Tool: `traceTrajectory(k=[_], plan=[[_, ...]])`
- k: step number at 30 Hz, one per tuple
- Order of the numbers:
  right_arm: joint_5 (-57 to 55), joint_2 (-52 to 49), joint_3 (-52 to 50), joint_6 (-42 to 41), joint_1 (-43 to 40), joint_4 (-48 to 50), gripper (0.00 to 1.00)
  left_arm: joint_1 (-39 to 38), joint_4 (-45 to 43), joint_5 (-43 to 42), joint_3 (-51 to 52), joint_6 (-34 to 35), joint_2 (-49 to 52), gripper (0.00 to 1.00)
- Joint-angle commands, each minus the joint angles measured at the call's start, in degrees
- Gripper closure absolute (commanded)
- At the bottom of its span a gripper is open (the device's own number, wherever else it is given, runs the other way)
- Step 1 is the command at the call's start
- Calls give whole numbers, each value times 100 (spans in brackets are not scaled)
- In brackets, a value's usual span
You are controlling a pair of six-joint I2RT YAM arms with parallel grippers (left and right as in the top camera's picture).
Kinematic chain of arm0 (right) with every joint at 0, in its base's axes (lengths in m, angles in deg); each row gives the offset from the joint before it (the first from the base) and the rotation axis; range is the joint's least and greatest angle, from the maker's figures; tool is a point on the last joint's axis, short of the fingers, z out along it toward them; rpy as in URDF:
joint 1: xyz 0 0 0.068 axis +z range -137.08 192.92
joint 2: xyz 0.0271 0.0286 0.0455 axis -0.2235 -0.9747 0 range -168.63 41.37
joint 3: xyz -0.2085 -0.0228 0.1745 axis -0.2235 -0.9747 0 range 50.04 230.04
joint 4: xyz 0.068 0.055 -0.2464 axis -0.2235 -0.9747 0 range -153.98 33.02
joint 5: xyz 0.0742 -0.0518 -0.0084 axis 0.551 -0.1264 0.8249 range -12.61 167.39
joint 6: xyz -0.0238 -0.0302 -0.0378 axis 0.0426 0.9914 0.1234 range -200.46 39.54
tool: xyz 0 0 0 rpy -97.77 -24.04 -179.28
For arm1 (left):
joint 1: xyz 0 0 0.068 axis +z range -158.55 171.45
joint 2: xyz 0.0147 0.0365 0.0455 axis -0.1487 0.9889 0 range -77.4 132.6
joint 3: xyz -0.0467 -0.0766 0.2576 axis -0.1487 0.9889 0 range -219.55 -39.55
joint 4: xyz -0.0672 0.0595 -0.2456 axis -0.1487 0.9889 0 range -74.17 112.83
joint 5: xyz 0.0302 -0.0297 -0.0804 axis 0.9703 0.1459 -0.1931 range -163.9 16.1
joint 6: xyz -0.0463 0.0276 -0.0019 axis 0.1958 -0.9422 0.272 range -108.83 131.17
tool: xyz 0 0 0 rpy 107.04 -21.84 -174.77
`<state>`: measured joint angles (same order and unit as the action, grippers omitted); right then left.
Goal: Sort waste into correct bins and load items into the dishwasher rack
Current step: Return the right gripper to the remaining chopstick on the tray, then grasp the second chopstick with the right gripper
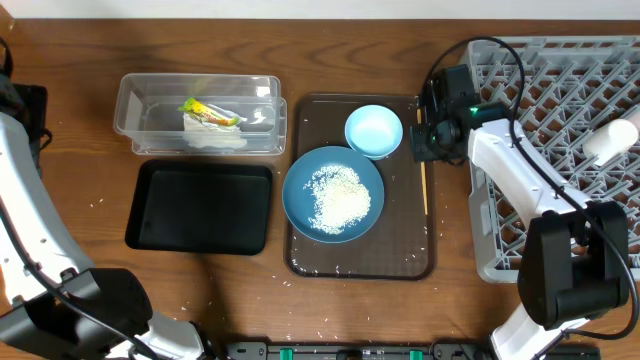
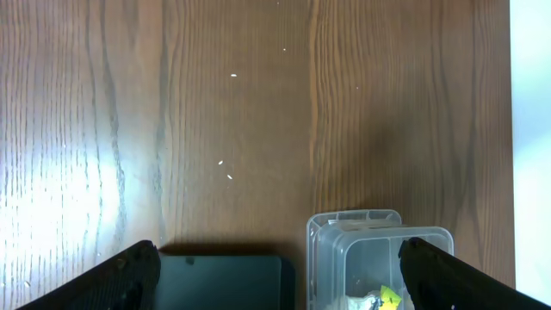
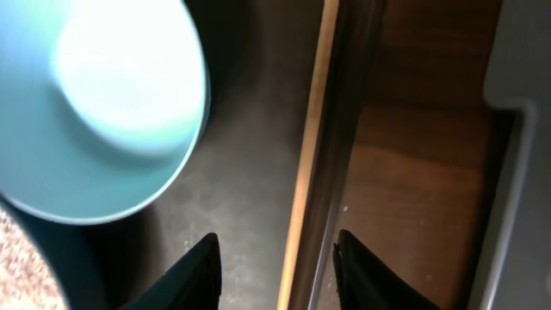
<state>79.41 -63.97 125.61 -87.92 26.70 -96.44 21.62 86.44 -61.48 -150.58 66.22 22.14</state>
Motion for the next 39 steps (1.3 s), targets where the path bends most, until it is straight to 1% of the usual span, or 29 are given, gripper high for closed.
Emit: traceTrajectory(k=[1,5,8,26,30,36,39], plan=[[-142,9,-68,-122,50,103,61,13,33,114,7,-79,37,8],[-151,-52,-114,-195,50,236,63,13,33,114,7,-79,37,8],[-146,-179,-175,-195,50,435,63,13,33,114,7,-79,37,8],[-179,-769,-186,-219,55,772,63,13,33,114,7,-79,37,8],[-181,-946,-186,-216,55,828,66,13,33,111,7,-79,37,8],[-179,-1012,-186,-219,57,927,66,13,33,114,7,-79,37,8],[-179,-1012,-188,-221,55,927,68,13,33,114,7,-79,37,8]])
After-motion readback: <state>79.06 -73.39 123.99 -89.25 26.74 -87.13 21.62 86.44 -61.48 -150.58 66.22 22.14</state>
